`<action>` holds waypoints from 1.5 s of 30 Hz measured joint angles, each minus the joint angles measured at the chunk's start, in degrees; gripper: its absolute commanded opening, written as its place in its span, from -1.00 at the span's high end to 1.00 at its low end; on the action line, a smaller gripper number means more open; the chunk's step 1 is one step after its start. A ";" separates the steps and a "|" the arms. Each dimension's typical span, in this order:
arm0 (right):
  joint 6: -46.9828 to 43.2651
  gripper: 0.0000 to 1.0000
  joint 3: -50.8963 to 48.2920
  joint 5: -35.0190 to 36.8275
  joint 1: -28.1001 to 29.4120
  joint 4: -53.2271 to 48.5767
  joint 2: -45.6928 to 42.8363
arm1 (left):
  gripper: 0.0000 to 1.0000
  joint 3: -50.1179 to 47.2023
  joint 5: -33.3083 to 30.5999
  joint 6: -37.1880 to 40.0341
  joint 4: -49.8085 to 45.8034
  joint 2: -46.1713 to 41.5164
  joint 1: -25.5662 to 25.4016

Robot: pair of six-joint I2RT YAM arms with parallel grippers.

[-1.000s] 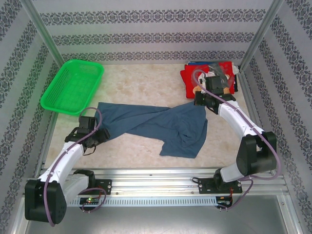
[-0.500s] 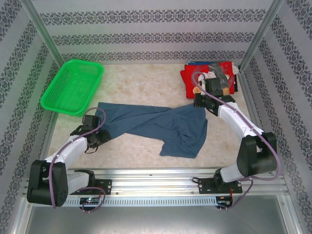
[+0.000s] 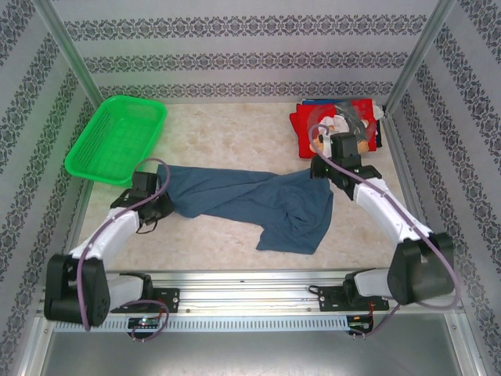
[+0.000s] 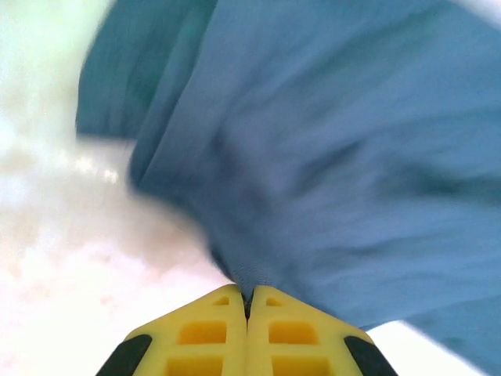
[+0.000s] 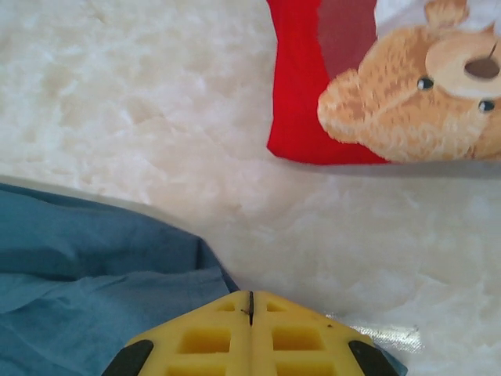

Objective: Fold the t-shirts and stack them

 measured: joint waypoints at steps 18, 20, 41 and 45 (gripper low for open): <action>-0.50 0.90 -5.42 -2.49 0.11 3.56 -8.04 | 1.00 11.52 0.20 1.97 -5.03 -11.61 0.00; 0.00 0.90 -5.31 -3.02 1.79 2.75 -7.67 | 1.00 11.19 0.31 1.97 -5.22 -12.50 0.00; 11.61 -0.14 -9.75 0.17 23.74 -0.59 -0.39 | 1.00 0.59 2.19 1.88 -5.16 -14.88 0.00; 11.72 -0.12 -9.79 -0.35 18.64 -1.75 -5.97 | 1.00 0.00 2.43 1.86 -4.66 -14.88 0.00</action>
